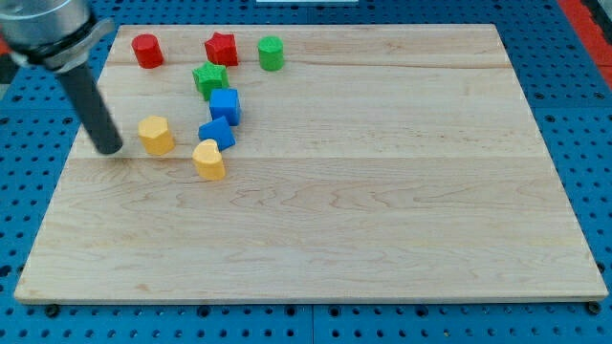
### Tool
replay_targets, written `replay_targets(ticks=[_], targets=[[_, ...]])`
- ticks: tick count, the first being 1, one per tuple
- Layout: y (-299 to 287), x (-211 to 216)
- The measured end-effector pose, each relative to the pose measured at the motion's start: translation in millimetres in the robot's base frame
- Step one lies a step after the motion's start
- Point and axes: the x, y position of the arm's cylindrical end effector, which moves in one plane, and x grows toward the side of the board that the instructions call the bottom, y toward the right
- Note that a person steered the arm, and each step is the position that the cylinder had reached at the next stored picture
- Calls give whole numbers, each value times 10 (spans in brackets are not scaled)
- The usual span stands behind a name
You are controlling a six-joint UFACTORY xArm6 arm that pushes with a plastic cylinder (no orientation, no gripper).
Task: Move your arm towards the center of the board
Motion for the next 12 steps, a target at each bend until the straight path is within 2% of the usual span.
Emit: replay_targets(ticks=[1,2,3,4,5,6,9,11,12], targets=[[741,737],[1394,881],[1662,649],[1782,618],[2392,1052],[2567,1566],[4136,1559],[4222,1559],[4367,1410]])
